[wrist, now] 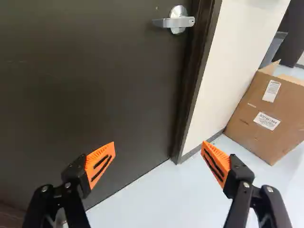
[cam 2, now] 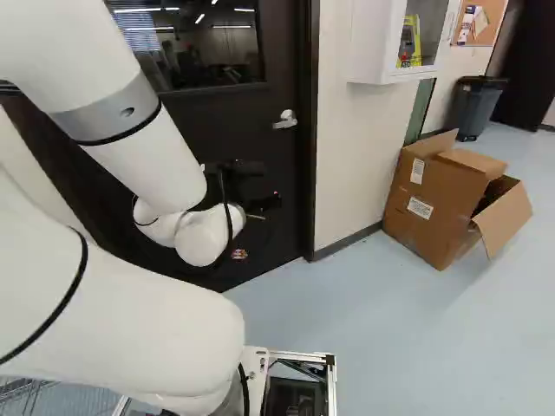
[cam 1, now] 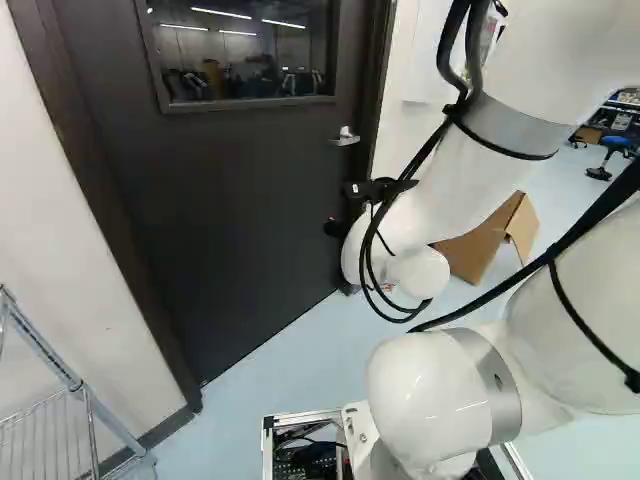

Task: Open the door and move inside

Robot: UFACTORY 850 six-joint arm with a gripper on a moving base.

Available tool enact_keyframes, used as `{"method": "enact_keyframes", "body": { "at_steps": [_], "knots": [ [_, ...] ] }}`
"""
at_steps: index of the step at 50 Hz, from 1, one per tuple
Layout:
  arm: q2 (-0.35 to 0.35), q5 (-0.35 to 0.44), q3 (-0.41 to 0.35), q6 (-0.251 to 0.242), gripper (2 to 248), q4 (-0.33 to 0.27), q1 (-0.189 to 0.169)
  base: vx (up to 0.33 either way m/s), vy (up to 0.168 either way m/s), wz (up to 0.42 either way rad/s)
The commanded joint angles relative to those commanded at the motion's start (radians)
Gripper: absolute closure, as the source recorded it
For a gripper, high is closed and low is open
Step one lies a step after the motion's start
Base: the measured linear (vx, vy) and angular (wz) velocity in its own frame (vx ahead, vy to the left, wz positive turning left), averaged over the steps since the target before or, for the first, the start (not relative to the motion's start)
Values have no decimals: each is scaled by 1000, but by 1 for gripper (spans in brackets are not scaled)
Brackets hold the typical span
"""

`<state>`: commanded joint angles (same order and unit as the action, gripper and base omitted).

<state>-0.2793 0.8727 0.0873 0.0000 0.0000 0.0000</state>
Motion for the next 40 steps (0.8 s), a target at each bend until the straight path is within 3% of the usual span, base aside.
{"method": "enact_keyframes", "body": {
  "at_steps": [40],
  "knots": [
    [0,0,0,0,3,0,0,205,3,-4]
  ]
}}
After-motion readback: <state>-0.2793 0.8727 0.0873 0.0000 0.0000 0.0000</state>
